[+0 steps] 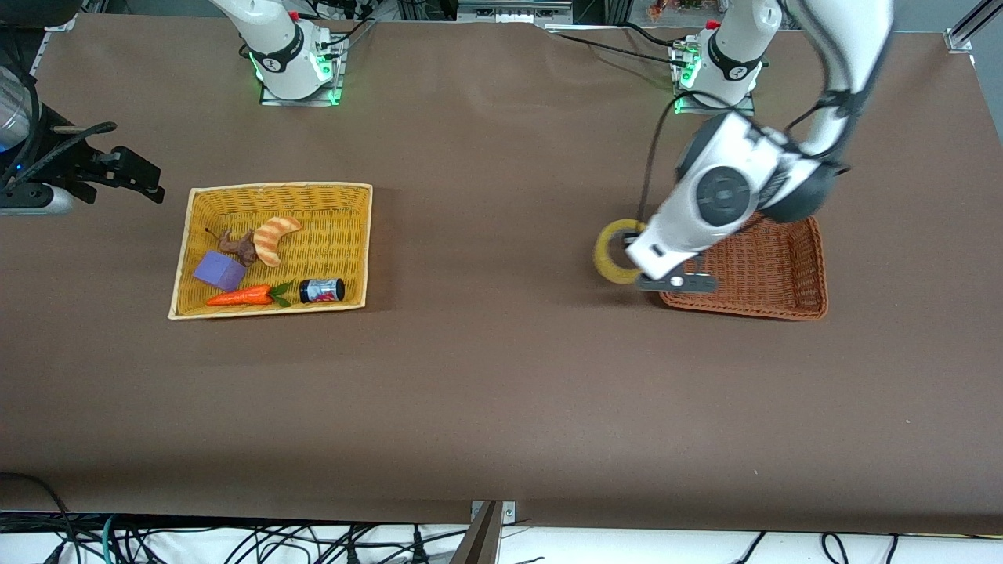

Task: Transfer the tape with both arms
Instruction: 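Carry the tape roll with the left gripper over the wicker basket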

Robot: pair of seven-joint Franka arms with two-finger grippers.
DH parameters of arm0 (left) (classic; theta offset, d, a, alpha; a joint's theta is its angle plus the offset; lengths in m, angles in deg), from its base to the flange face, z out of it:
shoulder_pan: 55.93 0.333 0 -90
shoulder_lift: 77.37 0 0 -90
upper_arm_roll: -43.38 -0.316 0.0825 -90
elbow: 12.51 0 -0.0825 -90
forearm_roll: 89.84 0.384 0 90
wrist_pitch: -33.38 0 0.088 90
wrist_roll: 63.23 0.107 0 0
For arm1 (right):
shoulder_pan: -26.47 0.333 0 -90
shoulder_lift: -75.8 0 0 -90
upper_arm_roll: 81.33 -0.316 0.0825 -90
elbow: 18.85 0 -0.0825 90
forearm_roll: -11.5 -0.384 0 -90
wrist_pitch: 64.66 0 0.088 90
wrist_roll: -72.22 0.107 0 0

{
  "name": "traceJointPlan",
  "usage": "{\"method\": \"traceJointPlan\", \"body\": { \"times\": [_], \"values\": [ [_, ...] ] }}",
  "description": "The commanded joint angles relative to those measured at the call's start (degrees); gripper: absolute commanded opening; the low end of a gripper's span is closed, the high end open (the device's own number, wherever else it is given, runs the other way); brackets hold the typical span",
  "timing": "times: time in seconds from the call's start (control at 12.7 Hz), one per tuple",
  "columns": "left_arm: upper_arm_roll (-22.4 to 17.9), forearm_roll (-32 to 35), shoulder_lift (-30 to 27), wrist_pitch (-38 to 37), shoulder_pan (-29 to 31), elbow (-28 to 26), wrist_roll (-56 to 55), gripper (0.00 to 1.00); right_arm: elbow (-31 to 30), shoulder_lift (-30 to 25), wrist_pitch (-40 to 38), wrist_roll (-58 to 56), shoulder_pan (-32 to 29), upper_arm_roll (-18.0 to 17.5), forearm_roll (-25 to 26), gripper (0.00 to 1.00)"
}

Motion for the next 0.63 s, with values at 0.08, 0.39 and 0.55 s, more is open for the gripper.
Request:
{"method": "traceJointPlan", "body": {
  "times": [0.08,0.39,0.55],
  "values": [
    [-10.11,0.22,-3.47,-1.16,1.33,-3.46,21.51,0.0,1.24,0.12,-1.19,-0.72,0.12,-0.11,0.32,1.0],
    [-16.28,0.4,-4.08,7.59,1.42,-10.56,32.0,0.0,1.24,0.12,-1.19,-0.72,0.21,-0.19,0.32,1.0],
    [-17.95,0.4,-4.17,15.94,1.42,-15.92,35.17,0.0,1.24,0.12,-1.19,-0.63,0.21,-0.19,0.32,1.0]
  ]
}}
